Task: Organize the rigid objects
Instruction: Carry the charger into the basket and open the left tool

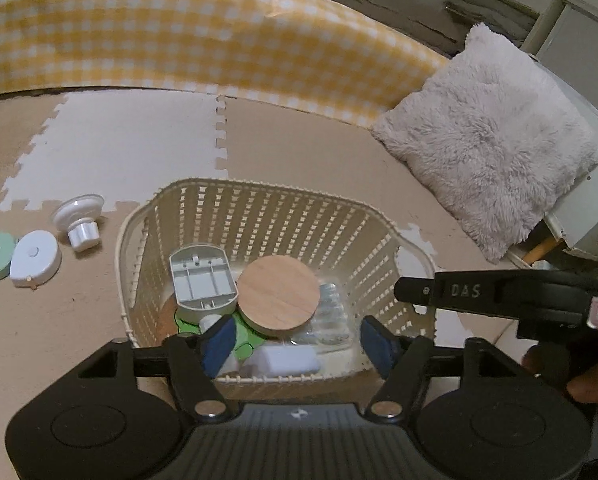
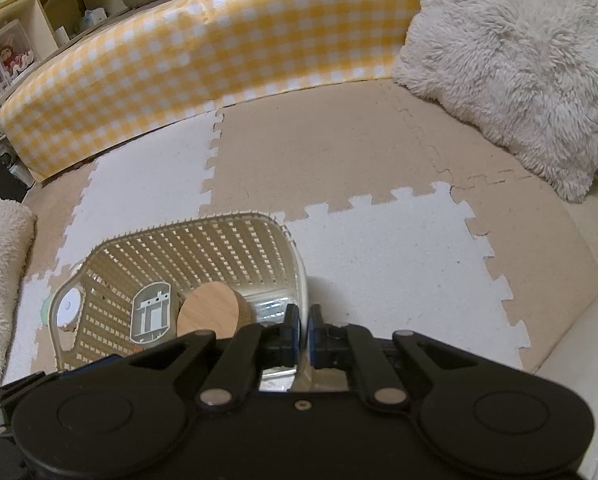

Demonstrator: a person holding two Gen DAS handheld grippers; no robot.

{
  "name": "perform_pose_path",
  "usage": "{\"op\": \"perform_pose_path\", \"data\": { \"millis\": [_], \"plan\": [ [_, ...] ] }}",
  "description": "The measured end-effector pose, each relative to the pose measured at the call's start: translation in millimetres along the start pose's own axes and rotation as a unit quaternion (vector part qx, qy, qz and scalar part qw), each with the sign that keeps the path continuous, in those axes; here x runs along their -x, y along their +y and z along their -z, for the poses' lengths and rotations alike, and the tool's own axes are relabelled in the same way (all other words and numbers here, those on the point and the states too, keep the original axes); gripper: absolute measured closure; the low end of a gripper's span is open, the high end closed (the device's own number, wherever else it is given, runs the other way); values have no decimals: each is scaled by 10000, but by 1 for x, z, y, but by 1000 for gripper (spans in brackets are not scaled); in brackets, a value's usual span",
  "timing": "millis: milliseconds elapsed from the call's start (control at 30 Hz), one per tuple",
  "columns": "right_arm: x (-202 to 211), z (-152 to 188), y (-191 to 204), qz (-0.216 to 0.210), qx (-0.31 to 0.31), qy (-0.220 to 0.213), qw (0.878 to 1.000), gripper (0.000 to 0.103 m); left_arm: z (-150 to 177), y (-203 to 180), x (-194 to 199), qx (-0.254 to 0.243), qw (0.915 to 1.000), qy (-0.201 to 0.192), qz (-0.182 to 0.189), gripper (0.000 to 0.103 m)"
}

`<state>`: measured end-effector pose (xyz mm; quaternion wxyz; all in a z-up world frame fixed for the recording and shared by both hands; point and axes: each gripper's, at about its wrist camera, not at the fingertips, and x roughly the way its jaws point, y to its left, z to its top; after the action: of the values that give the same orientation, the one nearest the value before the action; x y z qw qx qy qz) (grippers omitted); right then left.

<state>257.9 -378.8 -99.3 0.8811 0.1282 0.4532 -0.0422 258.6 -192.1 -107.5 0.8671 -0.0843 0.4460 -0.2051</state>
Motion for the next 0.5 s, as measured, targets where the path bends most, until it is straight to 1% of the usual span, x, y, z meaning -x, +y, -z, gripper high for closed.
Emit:
{"op": "perform_pose_path", "data": {
  "millis": [100,233,500],
  "plan": [
    [0,0,0,-1,-4,5,10000,98,2,-3,3,-110,9999,3,-73,27],
    [0,0,0,-2,-5,4,10000,98,3,-4,7,-168,9998,0,-86,26],
    [0,0,0,-4,-9,5,10000,98,4,-9,14,-324,9994,-27,-120,21]
  ]
}}
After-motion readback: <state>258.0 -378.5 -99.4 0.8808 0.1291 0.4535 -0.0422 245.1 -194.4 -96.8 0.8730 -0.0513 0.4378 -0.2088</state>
